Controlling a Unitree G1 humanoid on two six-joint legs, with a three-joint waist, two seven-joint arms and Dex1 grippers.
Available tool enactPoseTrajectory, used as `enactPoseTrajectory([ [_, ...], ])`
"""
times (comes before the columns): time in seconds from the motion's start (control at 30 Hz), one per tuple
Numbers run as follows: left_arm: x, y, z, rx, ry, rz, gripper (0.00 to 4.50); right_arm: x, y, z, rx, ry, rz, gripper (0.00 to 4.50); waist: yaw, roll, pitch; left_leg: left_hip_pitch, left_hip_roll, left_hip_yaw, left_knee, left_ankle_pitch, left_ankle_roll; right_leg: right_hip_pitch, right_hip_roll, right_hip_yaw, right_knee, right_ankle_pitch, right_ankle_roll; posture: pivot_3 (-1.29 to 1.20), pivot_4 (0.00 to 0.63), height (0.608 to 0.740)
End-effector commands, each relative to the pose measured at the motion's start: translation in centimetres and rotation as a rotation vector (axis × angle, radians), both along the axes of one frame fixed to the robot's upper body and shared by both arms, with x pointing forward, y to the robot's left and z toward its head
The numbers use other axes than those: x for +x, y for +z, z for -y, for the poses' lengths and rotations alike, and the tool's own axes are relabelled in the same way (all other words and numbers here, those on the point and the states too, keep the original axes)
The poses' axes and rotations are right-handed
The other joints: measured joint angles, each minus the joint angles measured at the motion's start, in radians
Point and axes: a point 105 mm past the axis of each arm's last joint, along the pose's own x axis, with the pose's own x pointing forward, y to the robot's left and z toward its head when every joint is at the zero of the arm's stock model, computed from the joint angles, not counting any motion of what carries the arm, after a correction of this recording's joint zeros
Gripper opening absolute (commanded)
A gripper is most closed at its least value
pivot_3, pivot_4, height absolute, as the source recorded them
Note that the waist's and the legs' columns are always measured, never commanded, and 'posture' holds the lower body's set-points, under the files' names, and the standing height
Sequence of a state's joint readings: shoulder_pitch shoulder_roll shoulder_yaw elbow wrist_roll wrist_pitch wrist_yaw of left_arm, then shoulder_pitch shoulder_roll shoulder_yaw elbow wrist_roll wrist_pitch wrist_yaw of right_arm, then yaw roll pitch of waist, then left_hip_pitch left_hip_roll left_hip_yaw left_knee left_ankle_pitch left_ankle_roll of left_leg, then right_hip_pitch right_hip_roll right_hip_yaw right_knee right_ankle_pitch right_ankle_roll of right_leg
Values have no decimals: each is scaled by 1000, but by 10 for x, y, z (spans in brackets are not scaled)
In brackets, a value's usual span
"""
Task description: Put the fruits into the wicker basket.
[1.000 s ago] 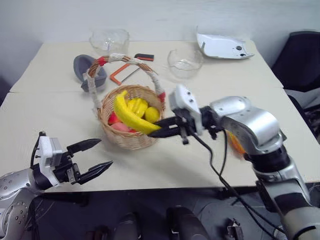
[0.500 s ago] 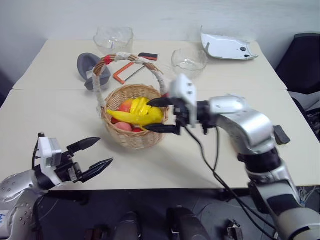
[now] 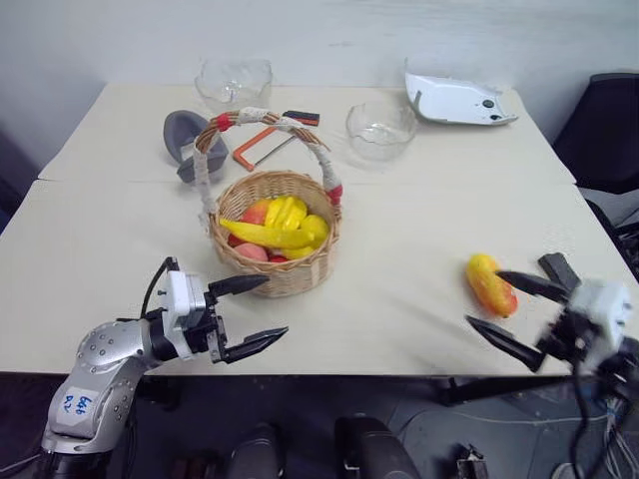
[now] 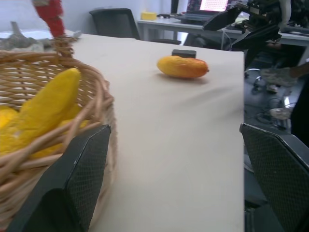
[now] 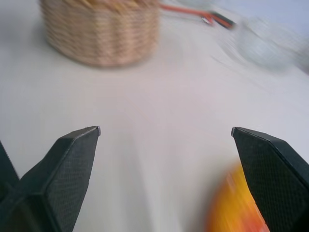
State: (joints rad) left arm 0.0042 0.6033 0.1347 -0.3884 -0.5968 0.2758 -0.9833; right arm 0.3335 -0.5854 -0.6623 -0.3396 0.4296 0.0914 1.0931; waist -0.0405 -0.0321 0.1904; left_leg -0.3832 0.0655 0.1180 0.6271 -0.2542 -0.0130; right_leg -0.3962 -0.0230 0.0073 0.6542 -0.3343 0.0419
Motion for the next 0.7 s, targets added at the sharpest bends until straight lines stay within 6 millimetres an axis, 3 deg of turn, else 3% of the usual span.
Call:
enactPoseTrajectory([
  [0.03,-10,2,11,41,-126,-21,4500,-38,-17,31,-124,-148,-18,4468,4,0,0,1,0,-1,0,0,0,1,0,0,0,-2,0,0,150,740],
  [0.13,-1,7,12,37,-115,31,4500,-51,-21,43,-68,-276,-23,4468,1,1,0,5,0,0,-3,-2,-3,5,-1,0,-2,-3,-2,0,150,740],
  [0.23,1,11,16,33,-133,54,4500,-49,-20,36,6,-288,-41,4468,-14,1,-1,7,0,1,-3,-3,-6,6,-2,2,-2,-3,-2,0,150,740],
  [0.37,0,10,19,53,-154,61,4500,-12,-7,17,48,-249,-76,4468,-22,1,-1,9,0,1,-6,-1,-2,6,-2,2,-1,-4,-3,0,150,740],
  [0.5,0,7,18,57,-144,59,4500,30,0,12,49,-269,-170,4468,-14,1,-1,8,-1,1,-6,-1,-2,5,-1,2,-1,-4,-3,0,150,740],
  [0.7,-5,5,18,64,-122,58,4500,78,-14,15,4,-326,-274,4468,-4,1,-1,6,-2,-1,-7,-1,-3,4,-1,2,-1,-5,-1,0,150,740],
])
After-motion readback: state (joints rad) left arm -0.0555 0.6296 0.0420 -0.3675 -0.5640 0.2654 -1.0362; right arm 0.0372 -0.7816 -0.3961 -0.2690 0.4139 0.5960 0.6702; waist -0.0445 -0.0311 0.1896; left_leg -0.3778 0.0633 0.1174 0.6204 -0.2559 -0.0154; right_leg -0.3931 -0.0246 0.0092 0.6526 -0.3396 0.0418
